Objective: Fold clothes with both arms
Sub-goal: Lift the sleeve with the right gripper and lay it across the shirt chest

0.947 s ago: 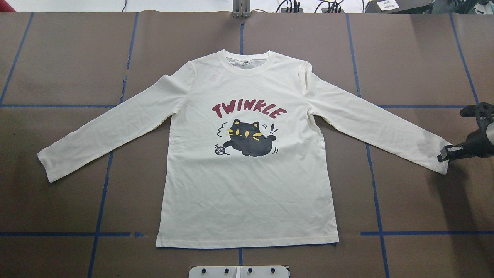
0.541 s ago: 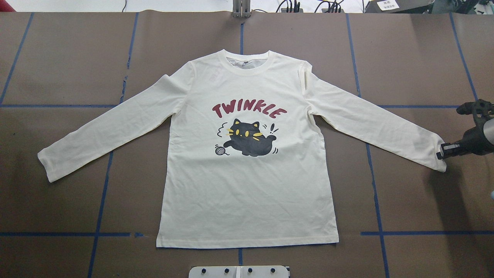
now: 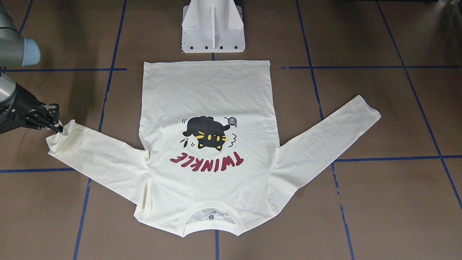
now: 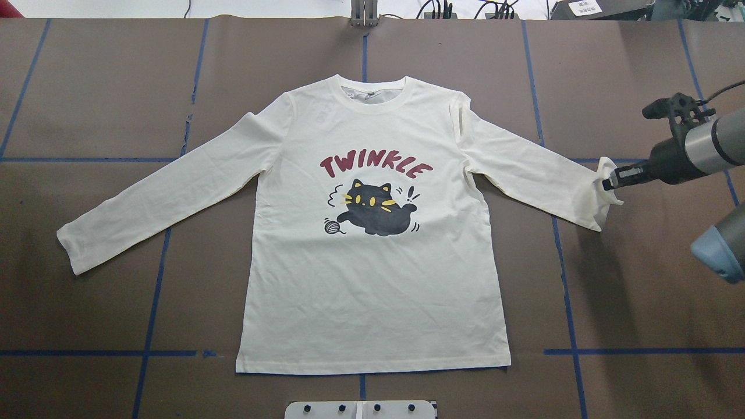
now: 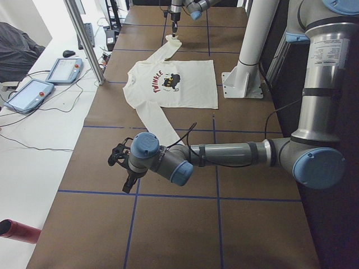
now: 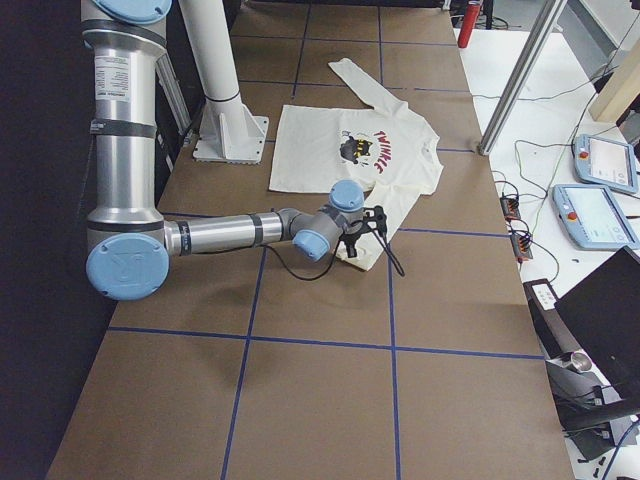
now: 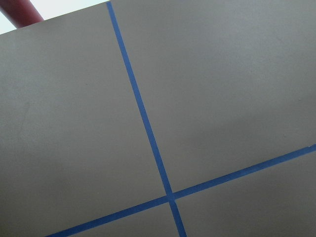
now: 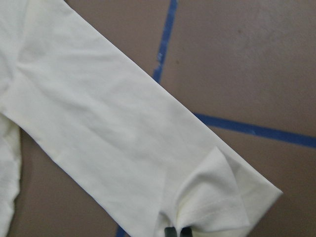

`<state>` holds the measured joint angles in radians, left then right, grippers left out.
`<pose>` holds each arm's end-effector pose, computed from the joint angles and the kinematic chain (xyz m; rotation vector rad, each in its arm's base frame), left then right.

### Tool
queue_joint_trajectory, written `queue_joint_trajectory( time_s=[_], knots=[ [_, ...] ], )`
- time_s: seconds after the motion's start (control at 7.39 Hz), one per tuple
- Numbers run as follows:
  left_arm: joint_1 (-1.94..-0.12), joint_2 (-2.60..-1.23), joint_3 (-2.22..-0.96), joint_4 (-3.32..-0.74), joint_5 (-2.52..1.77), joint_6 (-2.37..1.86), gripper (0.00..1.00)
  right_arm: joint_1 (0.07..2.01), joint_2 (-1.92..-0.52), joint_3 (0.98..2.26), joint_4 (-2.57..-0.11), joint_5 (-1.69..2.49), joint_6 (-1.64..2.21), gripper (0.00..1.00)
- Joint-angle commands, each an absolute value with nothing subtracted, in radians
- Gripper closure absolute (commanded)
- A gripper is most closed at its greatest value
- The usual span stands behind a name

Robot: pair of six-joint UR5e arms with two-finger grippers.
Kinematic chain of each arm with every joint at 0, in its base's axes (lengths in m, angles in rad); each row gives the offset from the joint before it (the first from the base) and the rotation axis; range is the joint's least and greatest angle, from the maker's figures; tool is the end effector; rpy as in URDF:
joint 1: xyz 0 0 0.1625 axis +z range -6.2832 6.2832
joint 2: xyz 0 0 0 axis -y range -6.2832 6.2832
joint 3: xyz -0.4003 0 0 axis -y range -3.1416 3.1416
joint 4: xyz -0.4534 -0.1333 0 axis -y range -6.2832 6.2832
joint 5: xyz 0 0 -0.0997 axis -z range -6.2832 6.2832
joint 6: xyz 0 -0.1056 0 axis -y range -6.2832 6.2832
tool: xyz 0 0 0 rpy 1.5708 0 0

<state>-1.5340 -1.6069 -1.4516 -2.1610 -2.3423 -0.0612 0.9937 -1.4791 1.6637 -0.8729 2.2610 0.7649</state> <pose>-0.0379 -0.5920 0.6179 0.4438 0.7770 0.1728 -0.2767 -0.5461 0.4526 0.2614 -1.0271 -0.1344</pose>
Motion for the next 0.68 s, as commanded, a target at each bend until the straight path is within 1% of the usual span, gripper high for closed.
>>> queue_joint_trajectory(
  time_s=[0.0,0.14,0.41,0.54],
  knots=[
    [-1.534,-1.608,-1.431,-2.181,-2.342,-0.061,0.00,0.996,-1.175,1.579,-0.877,2.267,1.011,1.00],
    [-1.534,-1.608,-1.424,-2.189,-2.342,-0.063,0.00,0.986,-1.008,1.481,-0.876,2.267,1.113,1.00],
    [-1.534,-1.608,-1.408,-2.197,-2.344,-0.061,0.00,0.954,-0.713,1.268,-0.868,2.270,1.129,1.00],
    [-1.534,-1.608,-1.404,-2.197,-2.342,-0.061,0.00,0.898,-0.596,1.187,-0.867,2.266,1.127,1.00]
  ],
)
